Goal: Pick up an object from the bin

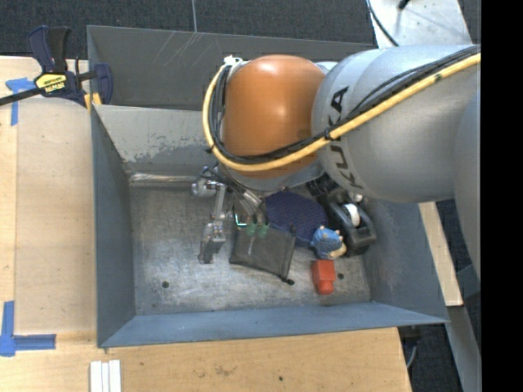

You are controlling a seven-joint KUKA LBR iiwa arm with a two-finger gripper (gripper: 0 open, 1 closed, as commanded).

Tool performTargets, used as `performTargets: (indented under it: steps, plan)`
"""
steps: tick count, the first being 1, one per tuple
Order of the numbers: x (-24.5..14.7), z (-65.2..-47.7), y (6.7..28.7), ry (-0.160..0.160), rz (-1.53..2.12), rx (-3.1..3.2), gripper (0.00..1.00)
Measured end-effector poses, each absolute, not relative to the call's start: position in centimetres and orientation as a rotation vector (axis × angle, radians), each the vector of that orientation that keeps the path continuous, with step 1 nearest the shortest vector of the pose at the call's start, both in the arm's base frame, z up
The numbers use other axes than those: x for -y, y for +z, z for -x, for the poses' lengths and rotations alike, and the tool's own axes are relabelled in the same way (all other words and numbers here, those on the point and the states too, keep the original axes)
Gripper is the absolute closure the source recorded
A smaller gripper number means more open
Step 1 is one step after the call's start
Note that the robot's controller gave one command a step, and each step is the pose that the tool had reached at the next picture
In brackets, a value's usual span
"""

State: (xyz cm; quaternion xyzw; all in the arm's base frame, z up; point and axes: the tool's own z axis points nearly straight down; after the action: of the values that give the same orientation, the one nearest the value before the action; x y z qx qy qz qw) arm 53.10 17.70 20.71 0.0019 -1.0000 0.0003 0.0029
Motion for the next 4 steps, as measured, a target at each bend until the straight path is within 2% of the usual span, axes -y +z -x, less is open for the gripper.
performTargets:
  steps: [1,2,3,4]
  plan:
    - [-9.9,-52.4,17.0,0.007,-0.024,3.139,0.00]
    - [-2.3,-53.4,8.5,-0.003,-0.167,3.140,0.00]
    - [-2.6,-53.6,8.9,-0.005,-0.169,3.147,1.00]
    - [-2.5,-53.9,22.1,0.000,-0.084,3.152,1.00]
